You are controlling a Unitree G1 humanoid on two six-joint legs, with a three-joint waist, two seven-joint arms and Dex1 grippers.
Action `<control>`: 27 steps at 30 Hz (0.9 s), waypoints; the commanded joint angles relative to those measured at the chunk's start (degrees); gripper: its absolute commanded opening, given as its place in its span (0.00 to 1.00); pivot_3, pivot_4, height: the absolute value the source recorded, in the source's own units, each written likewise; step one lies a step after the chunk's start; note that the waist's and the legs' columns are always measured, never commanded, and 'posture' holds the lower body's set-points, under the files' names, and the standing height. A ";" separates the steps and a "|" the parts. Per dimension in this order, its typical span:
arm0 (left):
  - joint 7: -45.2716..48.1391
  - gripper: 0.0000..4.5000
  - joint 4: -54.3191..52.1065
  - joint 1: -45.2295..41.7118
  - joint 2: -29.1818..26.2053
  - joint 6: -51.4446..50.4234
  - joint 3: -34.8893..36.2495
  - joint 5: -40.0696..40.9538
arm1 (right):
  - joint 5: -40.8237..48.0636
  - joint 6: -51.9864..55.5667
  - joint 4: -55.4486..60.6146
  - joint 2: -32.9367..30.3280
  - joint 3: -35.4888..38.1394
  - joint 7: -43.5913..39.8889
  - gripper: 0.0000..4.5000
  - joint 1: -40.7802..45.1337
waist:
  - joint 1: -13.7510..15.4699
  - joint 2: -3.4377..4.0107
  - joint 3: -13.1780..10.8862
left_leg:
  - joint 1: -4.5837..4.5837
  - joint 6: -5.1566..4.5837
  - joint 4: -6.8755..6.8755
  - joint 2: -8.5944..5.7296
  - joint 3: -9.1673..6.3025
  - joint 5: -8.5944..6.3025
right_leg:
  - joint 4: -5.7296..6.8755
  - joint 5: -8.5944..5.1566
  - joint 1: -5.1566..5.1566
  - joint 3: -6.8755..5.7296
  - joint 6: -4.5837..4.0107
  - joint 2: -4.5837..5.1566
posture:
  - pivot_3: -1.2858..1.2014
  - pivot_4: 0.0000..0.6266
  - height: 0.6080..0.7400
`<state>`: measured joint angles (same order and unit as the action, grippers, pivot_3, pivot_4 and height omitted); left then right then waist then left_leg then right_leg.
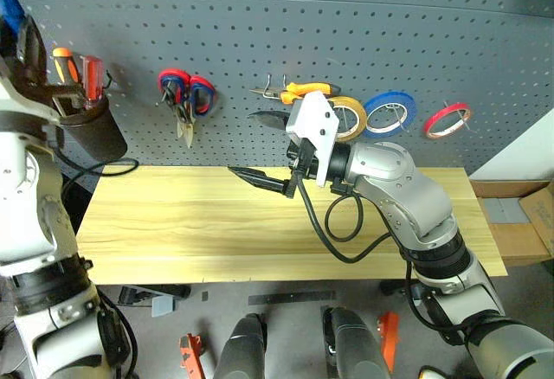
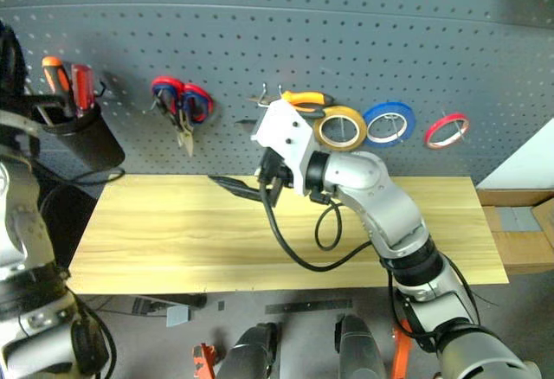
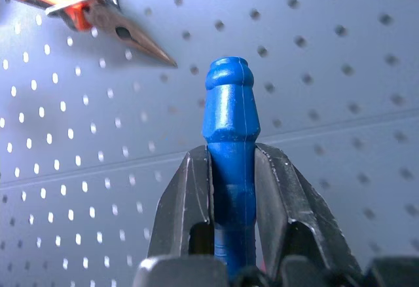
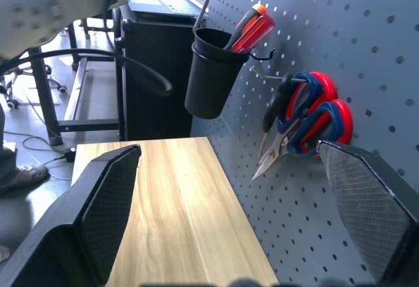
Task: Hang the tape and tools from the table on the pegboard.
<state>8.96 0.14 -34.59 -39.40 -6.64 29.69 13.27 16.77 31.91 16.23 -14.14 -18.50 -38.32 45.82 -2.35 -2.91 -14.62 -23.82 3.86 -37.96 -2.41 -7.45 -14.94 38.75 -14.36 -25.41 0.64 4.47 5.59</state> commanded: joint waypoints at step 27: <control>-6.11 0.96 14.59 -0.59 4.08 19.08 0.52 -0.59 | 0.38 -0.71 2.92 -0.15 1.79 -0.44 1.00 -0.70 | -1.16 -0.08 1.01 | 0.04 0.06 -0.14 -0.01 -0.11 0.03 | 0.21 0.02 0.00 -0.01 -0.03 0.00 | 0.50 0.25 1.00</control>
<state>4.00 19.32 -35.02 -34.78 11.84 28.27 11.60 16.56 31.90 16.11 -14.28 -18.50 -38.65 45.21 -3.51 -2.99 -13.61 -23.79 3.92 -38.11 -2.42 -7.56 -14.91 38.95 -14.34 -25.41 0.63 4.44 5.60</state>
